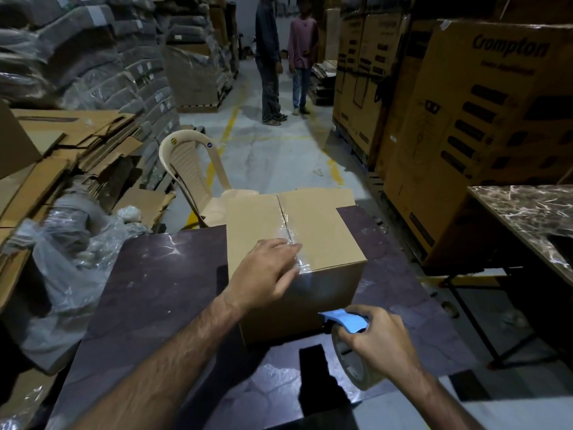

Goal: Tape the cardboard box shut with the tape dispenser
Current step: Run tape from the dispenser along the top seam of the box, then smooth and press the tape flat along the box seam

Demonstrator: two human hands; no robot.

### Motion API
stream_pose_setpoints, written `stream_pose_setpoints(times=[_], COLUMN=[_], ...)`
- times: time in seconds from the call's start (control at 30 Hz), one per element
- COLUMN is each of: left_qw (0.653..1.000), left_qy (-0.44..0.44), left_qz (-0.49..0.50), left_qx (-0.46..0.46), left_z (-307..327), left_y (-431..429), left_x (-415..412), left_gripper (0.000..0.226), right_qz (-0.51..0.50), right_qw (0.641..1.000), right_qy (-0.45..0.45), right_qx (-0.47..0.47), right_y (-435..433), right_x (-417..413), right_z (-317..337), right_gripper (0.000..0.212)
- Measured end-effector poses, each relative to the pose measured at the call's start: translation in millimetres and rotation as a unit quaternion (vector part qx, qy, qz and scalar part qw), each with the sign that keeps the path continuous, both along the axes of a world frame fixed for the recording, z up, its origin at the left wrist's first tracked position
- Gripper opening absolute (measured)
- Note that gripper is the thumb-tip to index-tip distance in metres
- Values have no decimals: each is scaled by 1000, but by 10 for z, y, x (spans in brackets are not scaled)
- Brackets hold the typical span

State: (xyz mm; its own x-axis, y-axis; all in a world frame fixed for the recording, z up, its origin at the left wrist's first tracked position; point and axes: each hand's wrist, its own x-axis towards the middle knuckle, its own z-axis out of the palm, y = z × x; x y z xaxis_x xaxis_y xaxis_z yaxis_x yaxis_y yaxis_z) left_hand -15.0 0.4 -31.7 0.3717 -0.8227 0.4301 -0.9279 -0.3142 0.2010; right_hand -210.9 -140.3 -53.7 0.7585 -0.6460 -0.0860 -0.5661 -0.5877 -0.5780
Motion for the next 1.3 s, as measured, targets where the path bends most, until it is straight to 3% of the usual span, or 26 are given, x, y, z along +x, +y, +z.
stream_pose_setpoints(times=[0.1,0.23,0.37,0.43,0.6,0.77,1.1,1.3], left_qw=[990,973,877,833,784,752,713,692], left_qy=[37,215,480,549,603,642,682,704], left_qz=[-16,-36,22,31,78,103,160,154], left_qx=[-133,-73,20,66,126,107,40,47], left_z=[-168,-474,-761,-895,-1303,-1432,-1527,-1521], left_y=[-125,-516,-1024,-1257,-1678,-1906,-2037,-1919], left_x=[-451,-963,-1182,-1249,-1378,-1501,-1505,-1532], left_gripper=[34,33,39,41,42,45,32,33], right_qz=[-20,-26,1,25,55,67,117,152], right_qw=[999,996,993,988,961,953,965,970], right_qy=[1,-13,66,114,193,156,158,163], right_qx=[-32,-86,-93,-98,-192,-250,-171,-94], right_y=[-149,-397,-750,-908,-1236,-1398,-1563,-1573], right_x=[-163,-311,-368,-391,-407,-412,-397,-486], right_z=[-17,-223,-591,-734,-1069,-1207,-1383,-1498], right_gripper=[52,60,85,88,90,73,71,69])
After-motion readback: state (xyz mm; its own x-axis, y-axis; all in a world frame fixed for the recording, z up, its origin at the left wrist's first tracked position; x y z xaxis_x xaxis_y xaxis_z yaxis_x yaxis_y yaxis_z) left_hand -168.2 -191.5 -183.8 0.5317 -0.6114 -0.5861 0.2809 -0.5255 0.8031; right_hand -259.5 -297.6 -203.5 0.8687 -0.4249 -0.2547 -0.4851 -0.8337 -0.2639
